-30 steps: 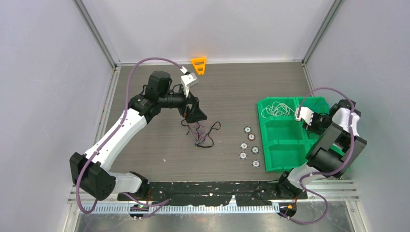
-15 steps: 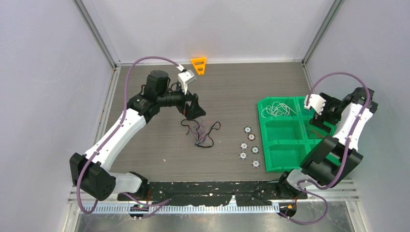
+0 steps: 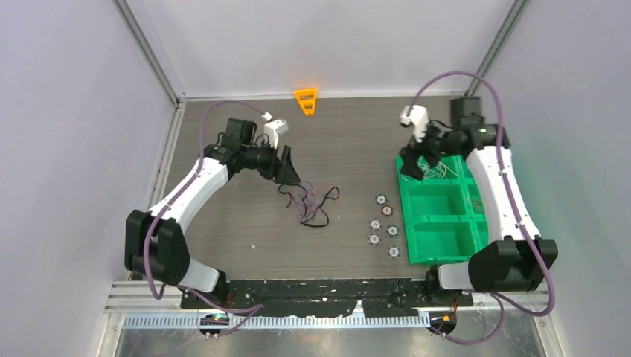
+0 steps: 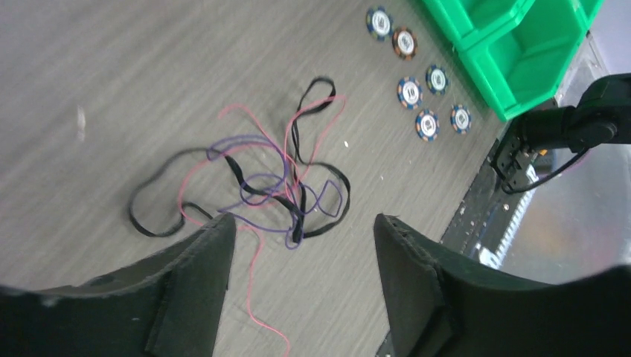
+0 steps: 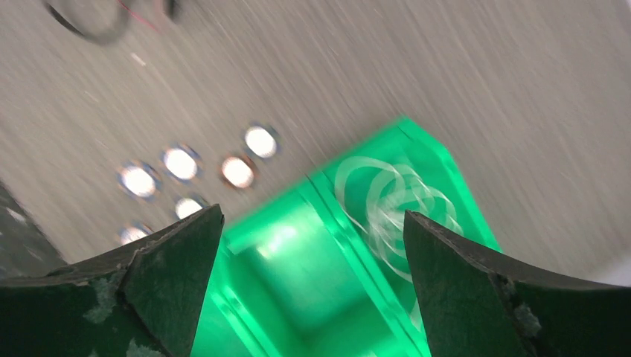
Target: Untangle the cables
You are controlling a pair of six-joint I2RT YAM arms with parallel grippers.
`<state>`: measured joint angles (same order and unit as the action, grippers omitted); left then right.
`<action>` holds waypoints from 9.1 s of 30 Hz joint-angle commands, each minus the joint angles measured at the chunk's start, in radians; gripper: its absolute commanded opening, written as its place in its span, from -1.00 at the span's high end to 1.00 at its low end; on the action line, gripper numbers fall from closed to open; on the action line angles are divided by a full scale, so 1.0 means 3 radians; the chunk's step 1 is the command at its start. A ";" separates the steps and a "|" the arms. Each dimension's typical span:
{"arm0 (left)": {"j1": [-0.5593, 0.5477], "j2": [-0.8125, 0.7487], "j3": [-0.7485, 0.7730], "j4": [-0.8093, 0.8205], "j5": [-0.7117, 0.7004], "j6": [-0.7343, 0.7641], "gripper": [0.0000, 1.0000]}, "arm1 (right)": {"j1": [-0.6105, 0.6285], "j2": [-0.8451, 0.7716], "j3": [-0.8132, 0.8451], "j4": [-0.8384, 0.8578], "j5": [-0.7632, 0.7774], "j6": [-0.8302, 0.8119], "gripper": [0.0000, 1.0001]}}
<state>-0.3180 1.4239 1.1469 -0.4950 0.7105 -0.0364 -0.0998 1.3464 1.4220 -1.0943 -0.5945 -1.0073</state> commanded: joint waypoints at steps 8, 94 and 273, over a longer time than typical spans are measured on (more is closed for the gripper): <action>0.0008 0.0627 -0.0177 0.0102 0.0183 0.0017 -0.13 | 0.1626 0.0950 -0.0381 0.1612 0.0133 0.2453 -0.73; 0.1305 -0.0442 0.2616 0.2051 0.0543 -0.2755 1.00 | 0.2285 0.0801 0.0336 0.2299 -0.0611 0.2782 -0.91; -0.0234 -0.0333 0.0124 0.1215 0.0532 0.0474 -0.99 | -0.1569 -0.1037 0.0679 -0.0370 0.2546 0.1463 0.90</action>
<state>-0.3790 1.3216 1.1416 -0.1677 0.8631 0.1116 -0.4671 1.0058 1.5166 -1.2259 0.3241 -0.4820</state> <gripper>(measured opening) 0.994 0.060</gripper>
